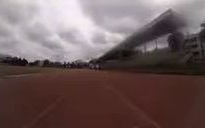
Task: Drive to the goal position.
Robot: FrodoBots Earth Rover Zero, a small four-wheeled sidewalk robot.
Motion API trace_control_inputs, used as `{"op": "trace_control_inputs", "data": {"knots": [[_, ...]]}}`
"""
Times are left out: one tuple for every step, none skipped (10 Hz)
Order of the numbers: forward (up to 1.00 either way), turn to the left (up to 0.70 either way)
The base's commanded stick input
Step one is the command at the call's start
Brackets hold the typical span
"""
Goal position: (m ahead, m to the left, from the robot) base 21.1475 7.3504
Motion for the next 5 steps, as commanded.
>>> {"op": "trace_control_inputs", "data": {"knots": [[0.7,0.0],[0.7,0.0],[0.7,0.0],[0.7,0.0],[0.7,0.0]]}}
